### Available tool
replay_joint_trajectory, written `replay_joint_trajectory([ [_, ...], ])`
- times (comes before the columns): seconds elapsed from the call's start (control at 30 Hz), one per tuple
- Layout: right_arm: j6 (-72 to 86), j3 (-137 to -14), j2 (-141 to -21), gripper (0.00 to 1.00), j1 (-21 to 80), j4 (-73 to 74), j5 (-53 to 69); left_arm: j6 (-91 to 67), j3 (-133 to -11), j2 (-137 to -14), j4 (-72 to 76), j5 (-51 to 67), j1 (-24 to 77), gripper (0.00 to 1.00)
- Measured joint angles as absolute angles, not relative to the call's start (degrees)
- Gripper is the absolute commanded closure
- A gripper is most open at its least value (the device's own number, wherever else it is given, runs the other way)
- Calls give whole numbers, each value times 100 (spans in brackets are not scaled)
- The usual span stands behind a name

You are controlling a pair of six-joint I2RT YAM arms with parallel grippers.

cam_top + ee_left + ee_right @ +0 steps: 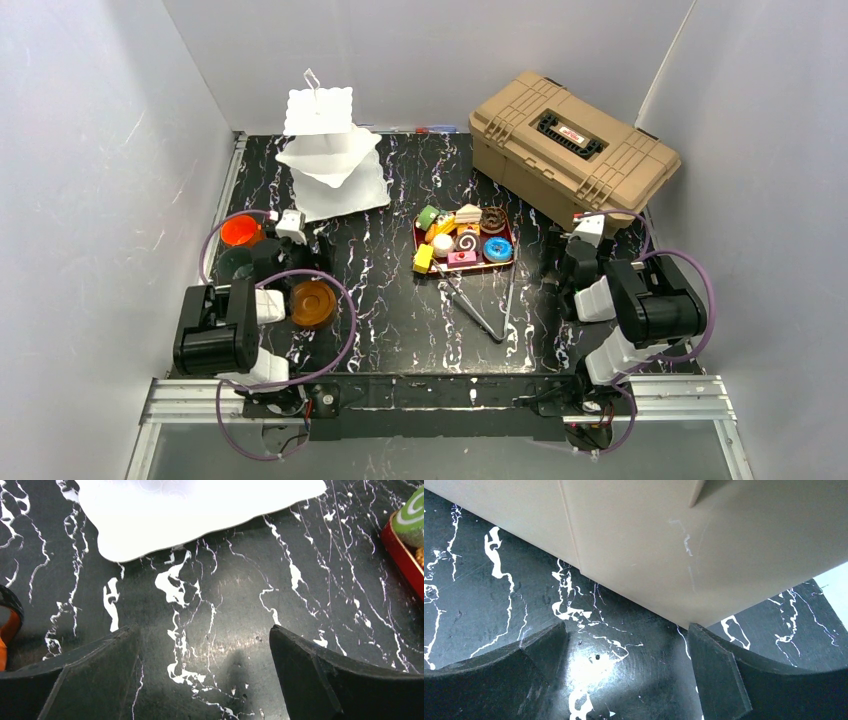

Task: Serve the afternoon tea
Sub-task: Move the desert table to the center of the board.

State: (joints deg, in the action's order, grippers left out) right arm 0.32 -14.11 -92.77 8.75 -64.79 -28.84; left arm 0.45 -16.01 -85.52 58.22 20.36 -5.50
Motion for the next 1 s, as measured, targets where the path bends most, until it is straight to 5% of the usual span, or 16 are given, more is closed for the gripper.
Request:
replay_joint_trajectory([
  [0.17,97,-1551,-8833,0,908,-5802,-3081,36,-2408,-7946,4283,2045,-556,1],
  [0.43,1286,-3586,-7491,0,978,-2084,-3424,-163,-3649,-6925,2364,2359,-565,1],
  [0.63,2156,-3673,-6062,0,969,-803,-2484,12,-4176,-6783,904,2705,-567,1],
  [1.0,2993,-3634,-5651,8,3701,1697,-3142,764,-4700,-6471,-1066,3072,-574,1],
])
